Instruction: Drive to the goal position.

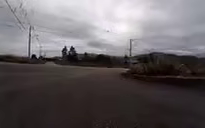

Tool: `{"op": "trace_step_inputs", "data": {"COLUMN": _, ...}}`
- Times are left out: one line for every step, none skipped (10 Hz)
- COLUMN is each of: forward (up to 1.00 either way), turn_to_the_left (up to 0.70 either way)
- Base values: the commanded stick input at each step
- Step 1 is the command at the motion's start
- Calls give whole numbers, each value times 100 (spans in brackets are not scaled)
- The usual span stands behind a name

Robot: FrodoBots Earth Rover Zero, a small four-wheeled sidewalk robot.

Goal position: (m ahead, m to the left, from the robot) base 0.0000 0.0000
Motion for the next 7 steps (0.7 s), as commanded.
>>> {"op": "trace_step_inputs", "data": {"forward": 0, "turn_to_the_left": -45}}
{"op": "trace_step_inputs", "data": {"forward": 0, "turn_to_the_left": -15}}
{"op": "trace_step_inputs", "data": {"forward": 0, "turn_to_the_left": 0}}
{"op": "trace_step_inputs", "data": {"forward": 0, "turn_to_the_left": 0}}
{"op": "trace_step_inputs", "data": {"forward": 0, "turn_to_the_left": 0}}
{"op": "trace_step_inputs", "data": {"forward": 0, "turn_to_the_left": 0}}
{"op": "trace_step_inputs", "data": {"forward": 0, "turn_to_the_left": 0}}
